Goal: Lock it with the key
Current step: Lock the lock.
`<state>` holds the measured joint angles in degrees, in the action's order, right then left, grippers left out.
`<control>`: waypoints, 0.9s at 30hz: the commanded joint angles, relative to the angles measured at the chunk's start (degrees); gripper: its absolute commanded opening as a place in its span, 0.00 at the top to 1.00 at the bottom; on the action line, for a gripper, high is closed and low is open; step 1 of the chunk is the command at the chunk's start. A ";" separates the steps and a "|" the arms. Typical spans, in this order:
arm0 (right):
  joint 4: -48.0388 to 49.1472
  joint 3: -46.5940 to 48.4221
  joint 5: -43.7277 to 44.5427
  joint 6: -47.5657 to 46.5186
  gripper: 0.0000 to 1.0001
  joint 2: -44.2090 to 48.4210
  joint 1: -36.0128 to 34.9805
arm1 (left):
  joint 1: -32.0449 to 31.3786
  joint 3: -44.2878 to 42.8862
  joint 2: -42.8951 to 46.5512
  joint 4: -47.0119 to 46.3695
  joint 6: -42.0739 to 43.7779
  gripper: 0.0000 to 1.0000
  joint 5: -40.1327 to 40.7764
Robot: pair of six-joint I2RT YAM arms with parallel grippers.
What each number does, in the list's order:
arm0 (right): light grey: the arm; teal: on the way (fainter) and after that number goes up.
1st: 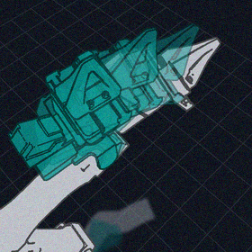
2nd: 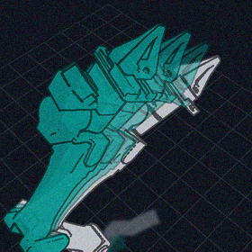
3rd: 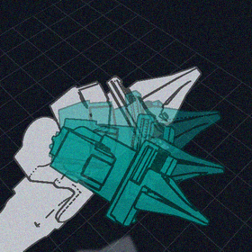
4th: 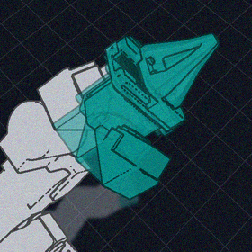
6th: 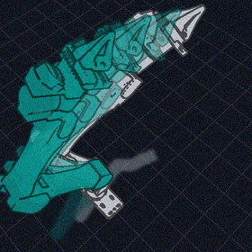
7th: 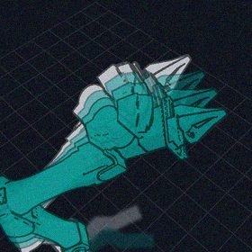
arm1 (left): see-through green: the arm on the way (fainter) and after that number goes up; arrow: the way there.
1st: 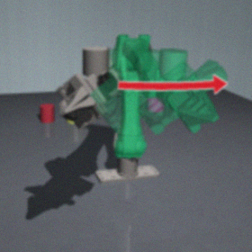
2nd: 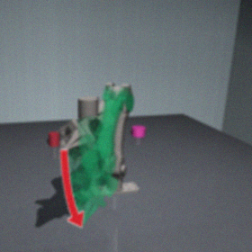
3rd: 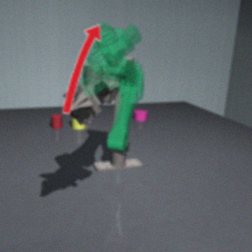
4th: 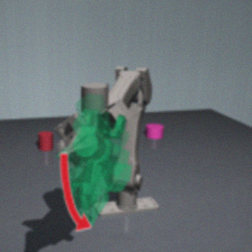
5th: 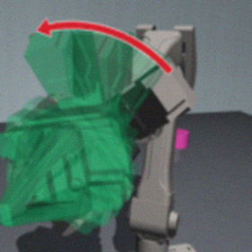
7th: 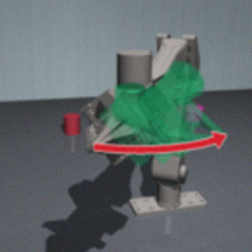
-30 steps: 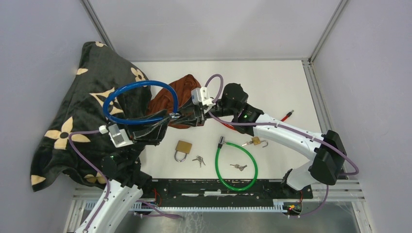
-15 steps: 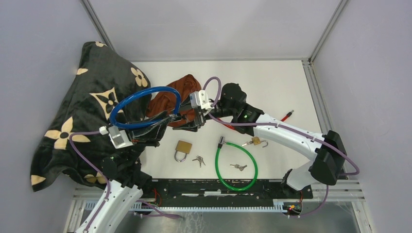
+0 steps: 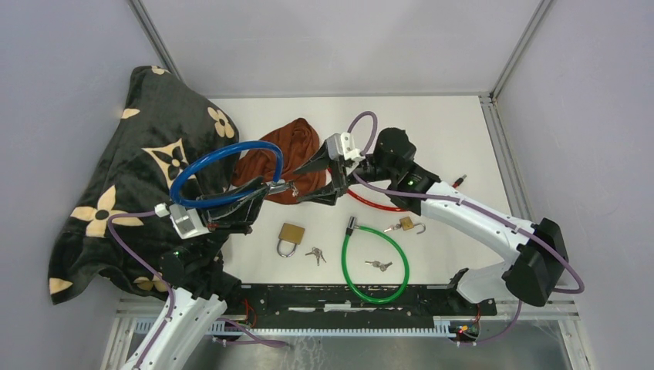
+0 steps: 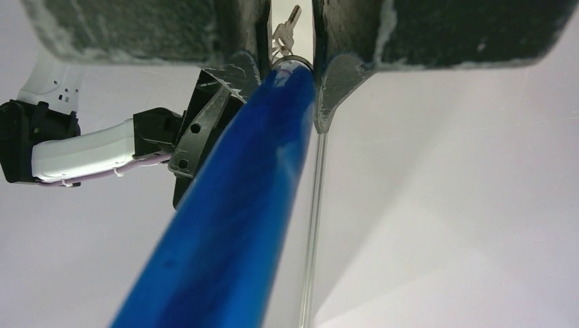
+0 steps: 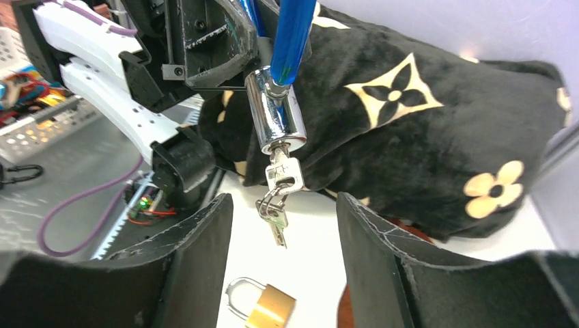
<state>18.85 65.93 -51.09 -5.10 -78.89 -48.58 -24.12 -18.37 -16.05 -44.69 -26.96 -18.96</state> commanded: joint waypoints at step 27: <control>16.52 -0.98 10.81 7.97 1.00 -1.24 -2.44 | 0.28 -1.23 -0.49 8.50 -6.17 0.98 7.73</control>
<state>29.50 66.32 -48.99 7.49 -84.05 -49.23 -24.12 -18.39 -16.01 -42.28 -28.10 -15.40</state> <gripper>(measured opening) 0.020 0.209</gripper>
